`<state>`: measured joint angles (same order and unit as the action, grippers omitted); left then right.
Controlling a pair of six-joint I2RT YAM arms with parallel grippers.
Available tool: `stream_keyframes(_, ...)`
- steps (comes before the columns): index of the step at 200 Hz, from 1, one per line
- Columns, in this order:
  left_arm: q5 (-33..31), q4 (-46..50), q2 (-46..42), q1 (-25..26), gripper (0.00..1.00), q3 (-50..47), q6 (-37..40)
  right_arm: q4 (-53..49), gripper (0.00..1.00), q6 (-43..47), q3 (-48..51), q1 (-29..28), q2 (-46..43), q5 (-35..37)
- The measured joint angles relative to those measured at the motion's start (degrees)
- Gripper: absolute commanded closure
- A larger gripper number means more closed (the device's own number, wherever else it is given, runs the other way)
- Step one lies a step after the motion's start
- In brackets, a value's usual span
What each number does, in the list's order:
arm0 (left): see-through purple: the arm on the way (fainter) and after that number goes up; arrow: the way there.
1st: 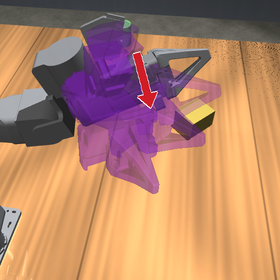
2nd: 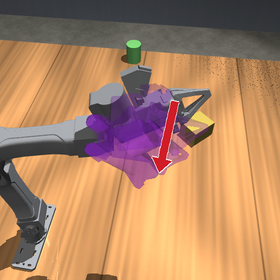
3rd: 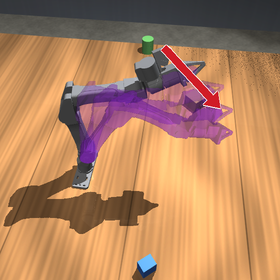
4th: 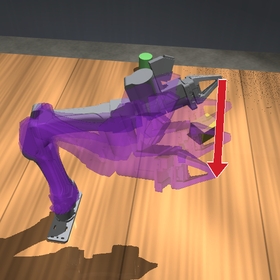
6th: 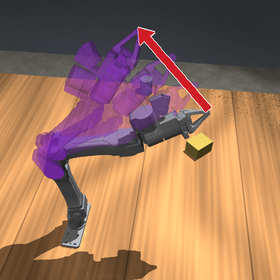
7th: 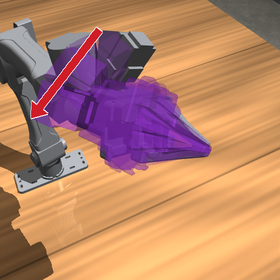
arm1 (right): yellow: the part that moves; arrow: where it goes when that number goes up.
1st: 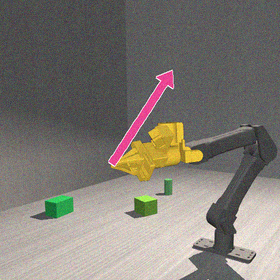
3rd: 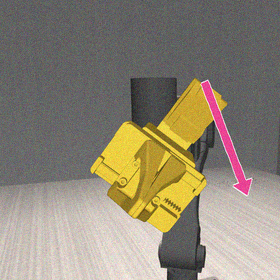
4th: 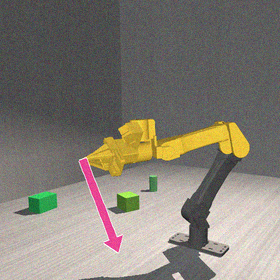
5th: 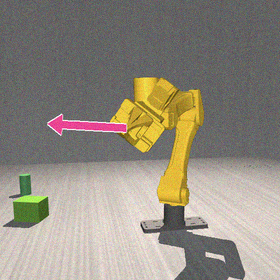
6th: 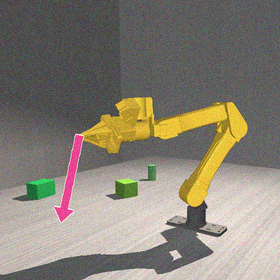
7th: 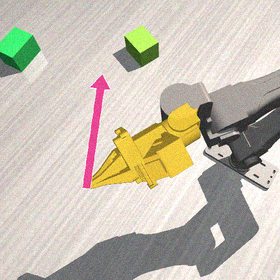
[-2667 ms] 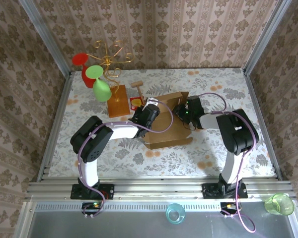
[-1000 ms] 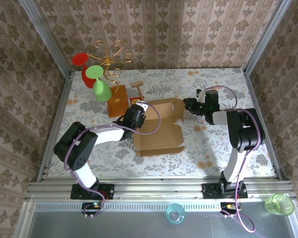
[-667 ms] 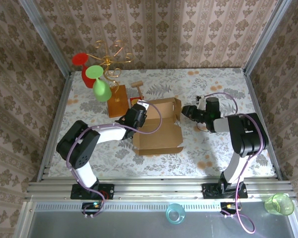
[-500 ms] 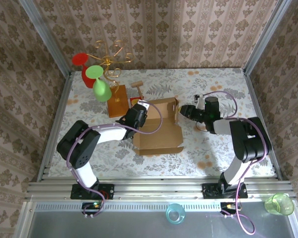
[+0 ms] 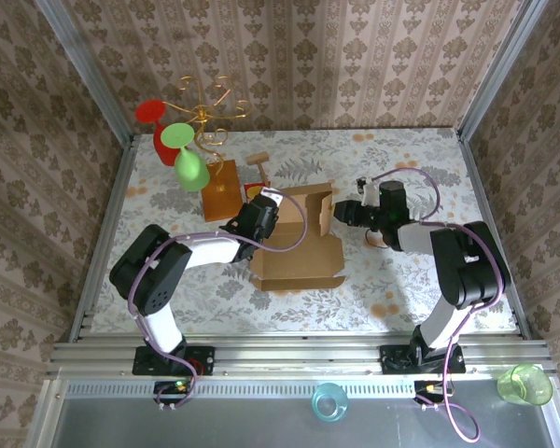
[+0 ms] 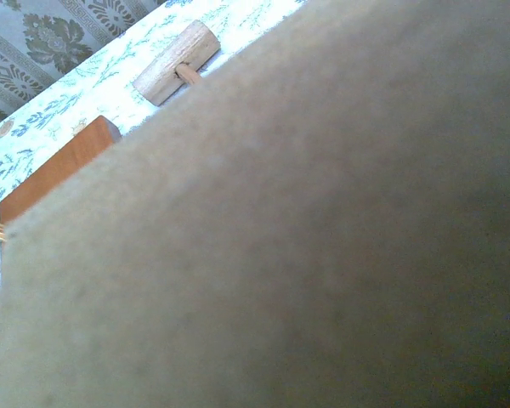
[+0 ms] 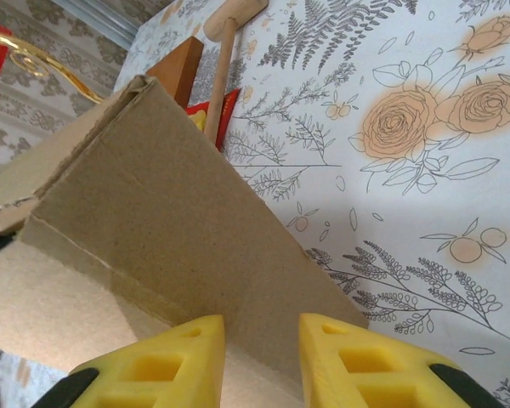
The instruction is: Fold the paper box
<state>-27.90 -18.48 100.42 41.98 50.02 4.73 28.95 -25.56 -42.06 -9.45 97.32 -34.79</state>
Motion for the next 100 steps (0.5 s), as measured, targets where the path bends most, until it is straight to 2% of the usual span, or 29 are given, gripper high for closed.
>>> stream_keyframes(100,0.0,-1.0,0.5,0.0,1.00,0.0,0.4,-4.3,0.64,8.9,-1.2,-2.4,-1.7,3.5)
